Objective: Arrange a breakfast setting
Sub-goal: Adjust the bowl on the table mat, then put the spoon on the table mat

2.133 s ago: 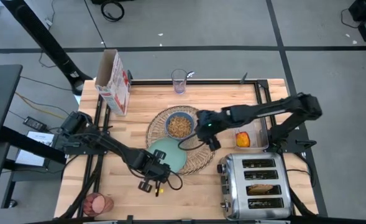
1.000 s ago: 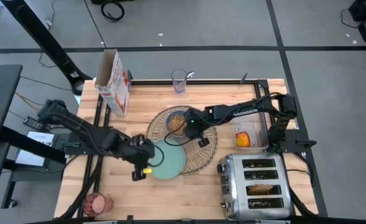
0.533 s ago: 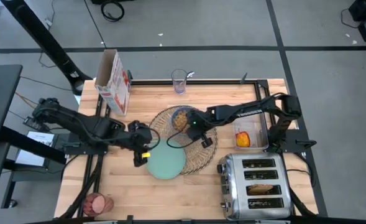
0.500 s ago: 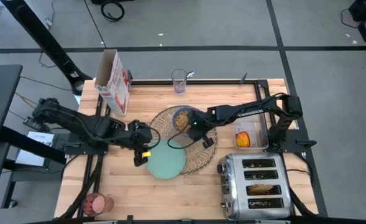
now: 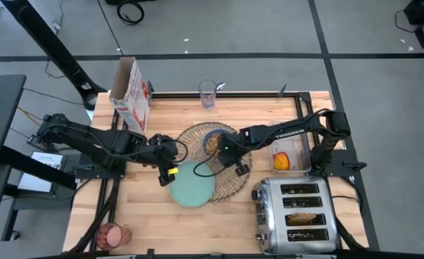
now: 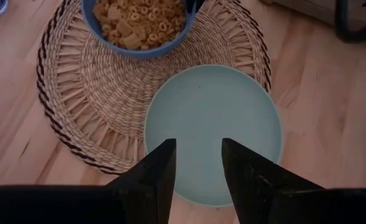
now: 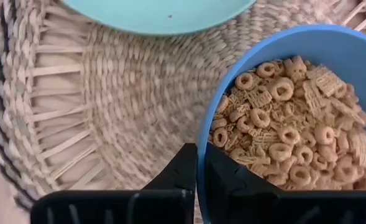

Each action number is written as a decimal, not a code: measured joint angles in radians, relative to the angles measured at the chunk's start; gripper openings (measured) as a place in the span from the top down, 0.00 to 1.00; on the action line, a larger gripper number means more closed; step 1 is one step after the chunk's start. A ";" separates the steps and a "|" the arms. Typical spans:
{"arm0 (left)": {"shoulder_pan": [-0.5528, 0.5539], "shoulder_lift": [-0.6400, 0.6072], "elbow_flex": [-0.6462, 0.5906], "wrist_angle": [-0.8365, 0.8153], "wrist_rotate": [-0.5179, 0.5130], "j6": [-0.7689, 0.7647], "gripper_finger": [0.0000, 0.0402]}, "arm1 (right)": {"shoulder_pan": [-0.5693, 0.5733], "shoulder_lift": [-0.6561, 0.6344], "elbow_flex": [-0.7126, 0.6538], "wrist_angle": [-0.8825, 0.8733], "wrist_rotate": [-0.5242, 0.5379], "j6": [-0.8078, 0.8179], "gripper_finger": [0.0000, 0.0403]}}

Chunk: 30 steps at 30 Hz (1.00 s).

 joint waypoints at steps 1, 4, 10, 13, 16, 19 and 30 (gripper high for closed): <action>0.000 0.000 0.000 0.000 0.000 -0.003 0.66 | 0.000 0.001 0.000 0.004 0.000 0.000 0.94; 0.000 0.000 0.000 0.001 0.000 -0.003 0.66 | 0.000 0.000 0.000 0.022 -0.003 0.008 0.93; 0.000 0.000 0.000 0.003 0.000 -0.006 0.66 | 0.002 0.000 0.000 0.051 -0.011 0.008 0.90; 0.000 0.000 0.000 0.003 0.000 -0.007 0.66 | 0.003 0.000 0.000 0.051 -0.011 0.008 0.86; 0.000 0.000 0.000 0.002 0.000 -0.007 0.66 | 0.002 0.000 0.000 0.051 -0.012 0.008 0.82; 0.000 0.000 0.000 0.014 0.001 -0.007 0.66 | 0.003 -0.014 0.000 0.044 -0.011 0.008 0.77; -0.001 -0.078 -0.001 0.245 0.010 0.057 0.66 | -0.019 -0.319 0.000 -0.031 0.121 0.299 0.61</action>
